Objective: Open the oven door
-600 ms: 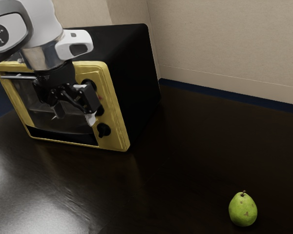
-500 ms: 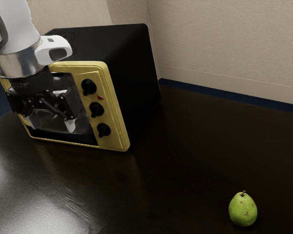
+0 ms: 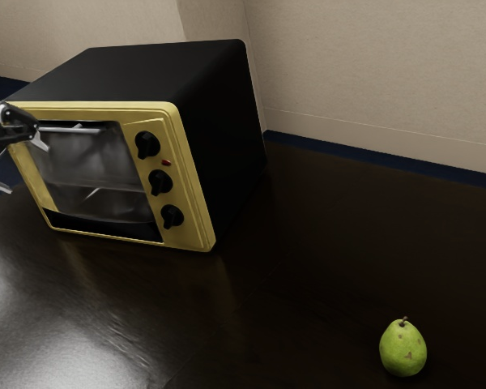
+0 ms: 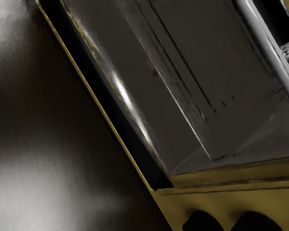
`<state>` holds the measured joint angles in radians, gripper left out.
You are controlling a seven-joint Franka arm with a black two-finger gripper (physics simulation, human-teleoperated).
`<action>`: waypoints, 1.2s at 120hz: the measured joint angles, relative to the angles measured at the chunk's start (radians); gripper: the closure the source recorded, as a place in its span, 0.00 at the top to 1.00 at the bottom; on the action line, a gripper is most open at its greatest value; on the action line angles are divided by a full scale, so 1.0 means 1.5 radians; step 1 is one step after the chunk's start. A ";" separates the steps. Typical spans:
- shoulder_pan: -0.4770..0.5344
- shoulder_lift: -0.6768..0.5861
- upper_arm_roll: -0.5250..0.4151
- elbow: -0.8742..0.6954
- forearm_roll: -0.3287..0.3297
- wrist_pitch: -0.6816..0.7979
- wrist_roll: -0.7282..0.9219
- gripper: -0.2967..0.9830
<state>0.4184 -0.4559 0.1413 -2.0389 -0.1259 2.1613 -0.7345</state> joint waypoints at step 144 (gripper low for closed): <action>0.009 0.203 0.032 0.069 0.025 0.223 -0.284 0.77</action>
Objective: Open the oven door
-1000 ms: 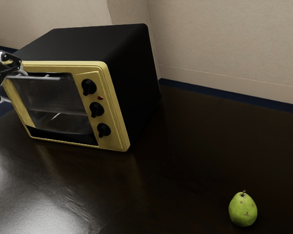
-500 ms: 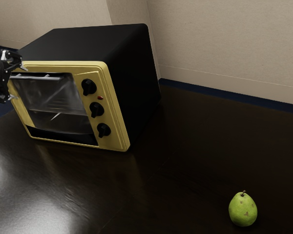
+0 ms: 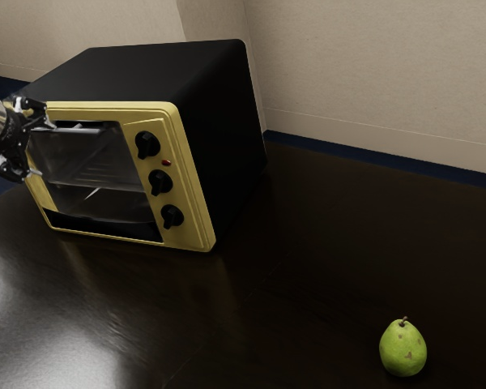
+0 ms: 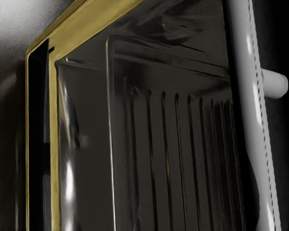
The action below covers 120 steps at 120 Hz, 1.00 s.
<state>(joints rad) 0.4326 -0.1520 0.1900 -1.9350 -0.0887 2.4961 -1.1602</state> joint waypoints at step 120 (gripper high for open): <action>-0.298 -0.041 -0.147 0.229 0.123 -0.484 0.073 0.77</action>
<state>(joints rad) -0.0147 -0.2134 -0.0308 -1.5920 0.0958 1.7705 -1.0504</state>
